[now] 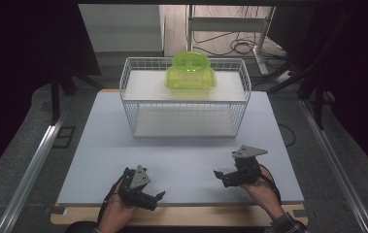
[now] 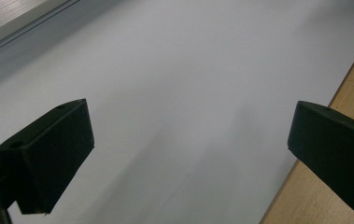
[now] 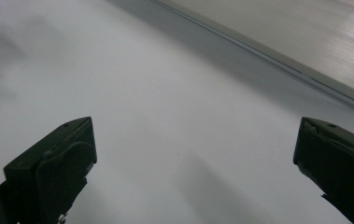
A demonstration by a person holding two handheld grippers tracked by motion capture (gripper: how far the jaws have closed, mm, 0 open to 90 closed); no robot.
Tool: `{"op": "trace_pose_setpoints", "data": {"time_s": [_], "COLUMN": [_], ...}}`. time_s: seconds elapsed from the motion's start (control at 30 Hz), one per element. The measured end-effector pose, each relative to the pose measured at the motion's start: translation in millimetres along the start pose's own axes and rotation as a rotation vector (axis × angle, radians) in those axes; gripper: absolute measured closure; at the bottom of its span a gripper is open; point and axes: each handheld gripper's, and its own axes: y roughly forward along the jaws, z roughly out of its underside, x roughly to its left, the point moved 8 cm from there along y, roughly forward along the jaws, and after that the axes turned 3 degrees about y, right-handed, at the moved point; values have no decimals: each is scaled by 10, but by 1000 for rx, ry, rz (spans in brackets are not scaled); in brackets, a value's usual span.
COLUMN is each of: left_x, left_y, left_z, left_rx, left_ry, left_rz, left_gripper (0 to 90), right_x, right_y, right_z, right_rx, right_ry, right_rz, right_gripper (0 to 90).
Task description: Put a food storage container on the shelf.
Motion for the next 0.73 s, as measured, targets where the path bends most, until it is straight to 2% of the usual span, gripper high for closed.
{"op": "trace_pose_setpoints", "data": {"time_s": [0.3,0.5,0.73], "left_x": [-2,-4,-3], "left_y": [11,11,22], "left_z": [8,11,12], "left_rx": [5,7,12], "left_ry": [1,2,1], "left_rz": [-1,0,-1], "left_gripper": [2,0,0], "right_x": [31,60,51], "right_y": [2,26,54], "right_z": [158,282,357], "right_rx": [28,68,95], "right_ry": [10,9,17], "right_rz": [-3,-9,-11], "right_gripper": [0,0,0]}}
